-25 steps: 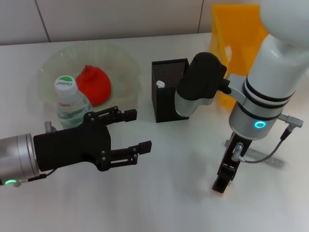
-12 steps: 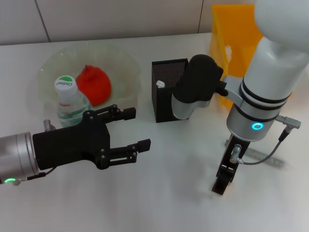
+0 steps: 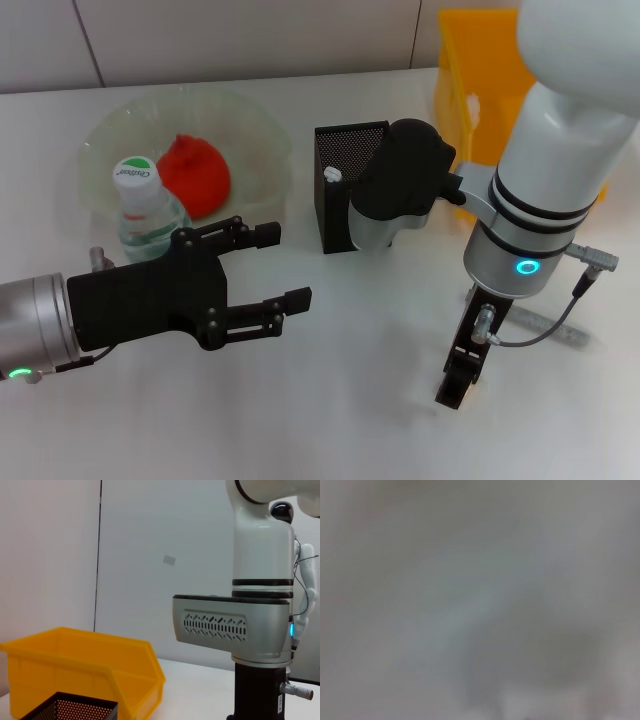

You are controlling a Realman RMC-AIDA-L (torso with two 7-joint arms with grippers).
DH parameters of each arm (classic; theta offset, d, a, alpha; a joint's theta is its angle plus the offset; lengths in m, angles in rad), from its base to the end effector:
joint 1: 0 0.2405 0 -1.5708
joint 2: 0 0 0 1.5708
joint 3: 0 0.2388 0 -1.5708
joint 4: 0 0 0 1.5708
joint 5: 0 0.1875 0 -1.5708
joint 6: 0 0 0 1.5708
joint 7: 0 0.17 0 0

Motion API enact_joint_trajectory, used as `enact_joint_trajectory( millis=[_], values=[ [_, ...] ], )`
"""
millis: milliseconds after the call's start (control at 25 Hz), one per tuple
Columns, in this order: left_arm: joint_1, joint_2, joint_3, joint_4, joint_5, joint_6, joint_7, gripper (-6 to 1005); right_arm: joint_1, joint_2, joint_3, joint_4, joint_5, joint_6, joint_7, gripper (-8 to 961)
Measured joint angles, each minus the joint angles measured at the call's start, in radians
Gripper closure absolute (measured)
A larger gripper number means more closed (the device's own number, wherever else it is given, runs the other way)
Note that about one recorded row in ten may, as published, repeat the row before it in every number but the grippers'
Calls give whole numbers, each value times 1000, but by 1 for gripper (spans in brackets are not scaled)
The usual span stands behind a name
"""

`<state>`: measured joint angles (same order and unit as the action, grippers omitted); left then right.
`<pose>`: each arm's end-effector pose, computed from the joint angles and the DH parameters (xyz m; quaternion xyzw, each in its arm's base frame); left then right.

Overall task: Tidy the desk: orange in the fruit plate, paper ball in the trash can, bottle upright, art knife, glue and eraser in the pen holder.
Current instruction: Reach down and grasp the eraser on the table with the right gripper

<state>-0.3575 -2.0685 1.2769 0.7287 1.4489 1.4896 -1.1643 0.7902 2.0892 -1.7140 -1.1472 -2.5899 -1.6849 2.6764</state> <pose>-0.1892 0.2753 -0.0421 -0.9405 -0.0913 -0.3125 0.0976 0.1759 0.2921 -0.0648 -0.8985 0.2609 -0.3484 0.0575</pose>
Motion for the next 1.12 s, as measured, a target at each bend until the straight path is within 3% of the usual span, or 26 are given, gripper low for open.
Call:
enact_joint_trajectory(
  millis=[440,640,1120],
  values=[
    [5,1,-1,0,0,3,0,211,-4,0,-13,-4,2,0,5,207],
    [6,1,0,0,0,3,0,211,-5,0,-12,-4,2,1,6,389],
    [8,-1,4,0,1,1,0,211,-6,0,-12,3,2,5,8,438]
  ],
)
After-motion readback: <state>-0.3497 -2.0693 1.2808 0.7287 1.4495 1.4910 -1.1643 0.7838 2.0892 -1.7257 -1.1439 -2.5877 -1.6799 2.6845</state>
